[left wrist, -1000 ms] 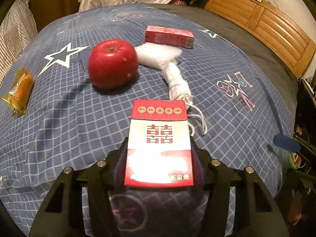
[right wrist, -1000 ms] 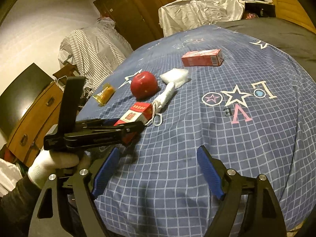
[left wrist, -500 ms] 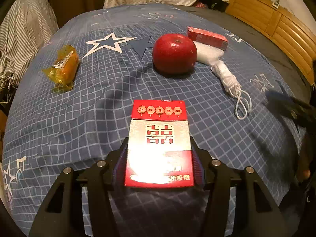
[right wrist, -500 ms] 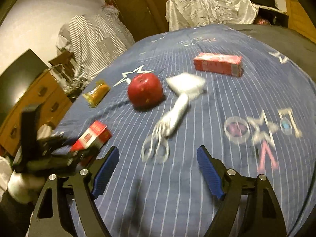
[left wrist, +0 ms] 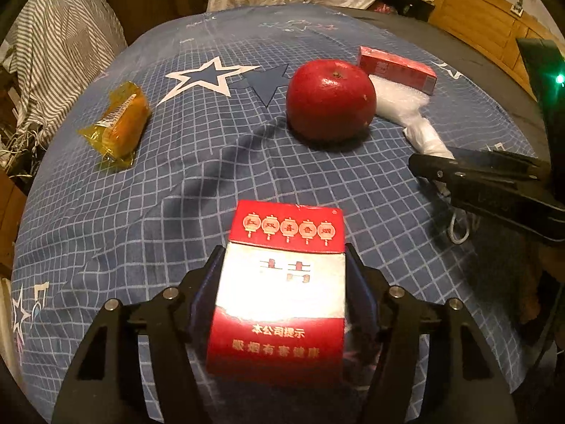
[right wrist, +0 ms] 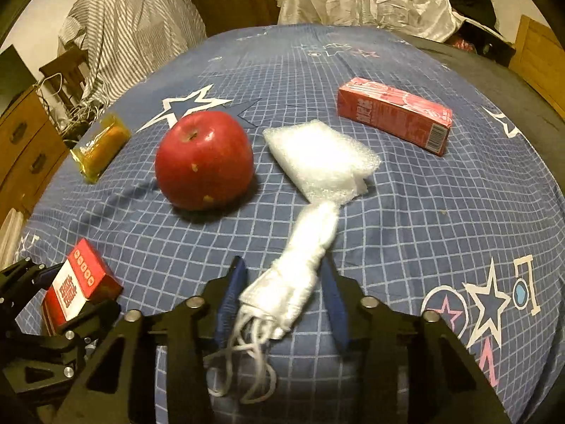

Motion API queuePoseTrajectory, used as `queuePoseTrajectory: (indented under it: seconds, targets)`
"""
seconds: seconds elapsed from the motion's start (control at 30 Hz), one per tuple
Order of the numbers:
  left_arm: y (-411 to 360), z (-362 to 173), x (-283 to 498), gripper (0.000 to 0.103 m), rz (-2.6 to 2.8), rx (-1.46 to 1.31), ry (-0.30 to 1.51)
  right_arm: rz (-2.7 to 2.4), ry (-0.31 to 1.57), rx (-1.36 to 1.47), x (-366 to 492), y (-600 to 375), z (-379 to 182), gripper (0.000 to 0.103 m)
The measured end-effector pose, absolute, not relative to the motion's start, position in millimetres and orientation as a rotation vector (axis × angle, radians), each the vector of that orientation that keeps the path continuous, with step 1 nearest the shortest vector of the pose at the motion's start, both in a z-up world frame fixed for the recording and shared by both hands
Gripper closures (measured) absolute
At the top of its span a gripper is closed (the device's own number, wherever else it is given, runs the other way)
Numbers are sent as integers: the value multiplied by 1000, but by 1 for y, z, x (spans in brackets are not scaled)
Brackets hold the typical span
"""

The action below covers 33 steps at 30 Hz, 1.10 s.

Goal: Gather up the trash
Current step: 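Grasp the white mask with its ear loops with the right tool, then lift the cigarette box and white mask and carry them over the bucket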

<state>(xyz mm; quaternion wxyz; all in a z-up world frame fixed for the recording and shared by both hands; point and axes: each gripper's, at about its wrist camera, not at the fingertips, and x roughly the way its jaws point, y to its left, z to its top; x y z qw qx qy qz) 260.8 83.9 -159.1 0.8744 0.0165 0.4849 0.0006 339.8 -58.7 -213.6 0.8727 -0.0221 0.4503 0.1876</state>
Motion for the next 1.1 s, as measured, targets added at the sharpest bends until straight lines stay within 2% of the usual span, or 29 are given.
queuePoseTrajectory:
  seconds: [0.23,0.43,0.83,1.1]
  targets:
    - [80,-155,248,49,33,31,981,400,912,-42,328,-65,-212,72]
    - [82,-143,227,49,60,-6,919,439,788,-41,289,-81,-184,73]
    - [70,-51,156,49,112,-40,598,482,439,-5,169,-125,-89,73]
    - [56,-16,122,49,116,-45,455,453,300,-7,102,-150,-57,73]
